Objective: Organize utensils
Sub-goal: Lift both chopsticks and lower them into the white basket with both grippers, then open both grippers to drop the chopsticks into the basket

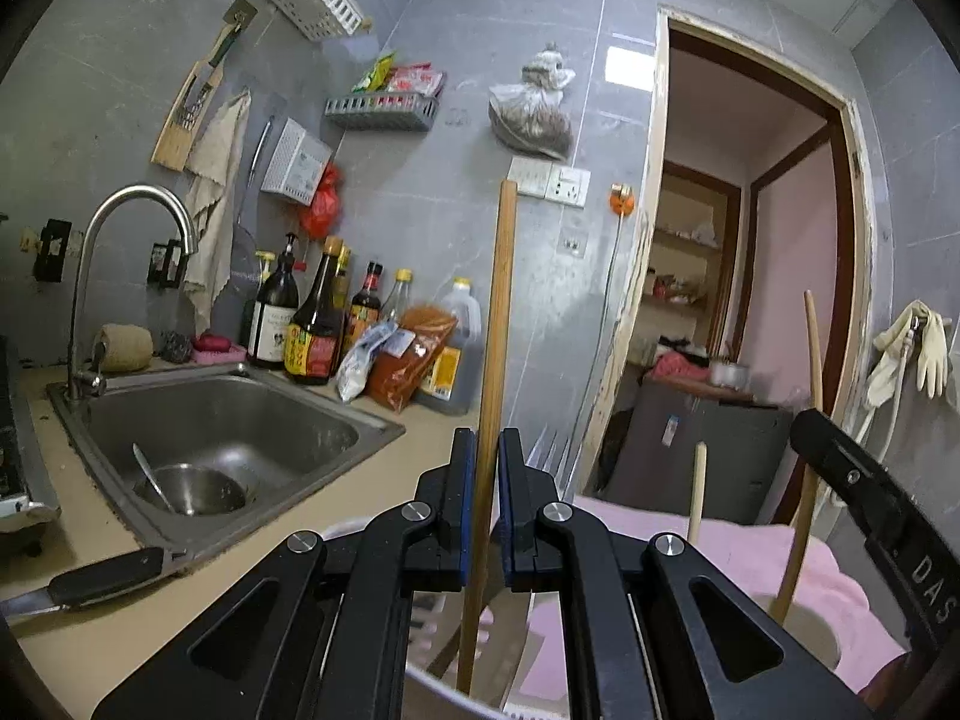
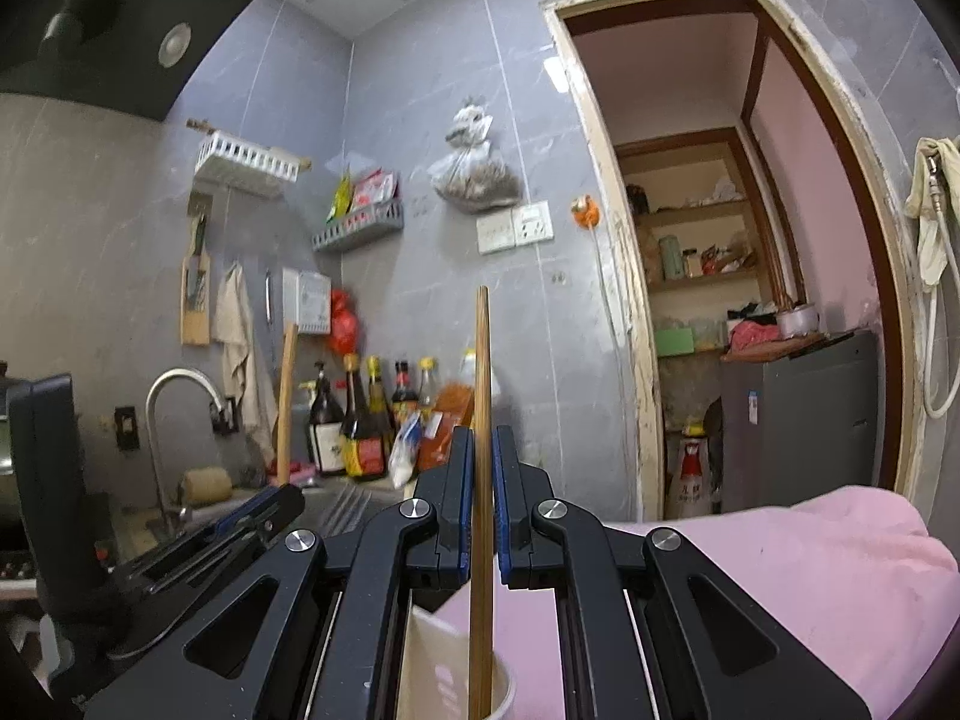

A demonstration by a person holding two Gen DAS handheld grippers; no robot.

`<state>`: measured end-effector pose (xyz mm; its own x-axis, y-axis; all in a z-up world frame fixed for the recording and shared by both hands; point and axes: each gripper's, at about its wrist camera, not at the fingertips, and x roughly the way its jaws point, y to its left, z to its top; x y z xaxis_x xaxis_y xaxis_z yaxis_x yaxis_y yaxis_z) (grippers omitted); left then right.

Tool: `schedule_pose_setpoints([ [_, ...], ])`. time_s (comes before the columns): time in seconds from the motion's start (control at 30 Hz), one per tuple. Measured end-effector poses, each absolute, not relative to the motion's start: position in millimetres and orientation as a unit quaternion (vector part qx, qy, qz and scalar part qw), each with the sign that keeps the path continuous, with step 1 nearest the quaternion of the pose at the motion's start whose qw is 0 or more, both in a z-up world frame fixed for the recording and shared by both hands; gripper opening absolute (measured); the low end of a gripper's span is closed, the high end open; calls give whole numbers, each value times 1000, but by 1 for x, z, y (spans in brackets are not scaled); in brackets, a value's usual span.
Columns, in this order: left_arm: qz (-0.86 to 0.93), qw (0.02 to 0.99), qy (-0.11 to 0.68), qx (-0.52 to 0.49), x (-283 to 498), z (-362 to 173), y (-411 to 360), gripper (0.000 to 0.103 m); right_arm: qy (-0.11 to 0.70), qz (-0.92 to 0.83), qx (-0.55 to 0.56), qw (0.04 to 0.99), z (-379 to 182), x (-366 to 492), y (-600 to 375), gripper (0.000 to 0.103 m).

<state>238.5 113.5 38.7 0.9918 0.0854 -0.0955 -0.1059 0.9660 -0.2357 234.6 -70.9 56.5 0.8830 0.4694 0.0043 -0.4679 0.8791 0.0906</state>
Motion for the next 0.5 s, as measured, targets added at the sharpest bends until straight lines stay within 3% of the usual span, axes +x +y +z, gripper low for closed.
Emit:
schedule_pose_setpoints([
  [0.37,28,989,65,-132,233,38,114,6,37,264,55,962,59,231,-78,6],
  [0.47,17,987,67,-143,230,45,117,7,32,273,62,959,65,229,-84,11],
  [0.5,14,987,67,-145,228,49,116,7,27,276,66,959,68,227,-88,18],
])
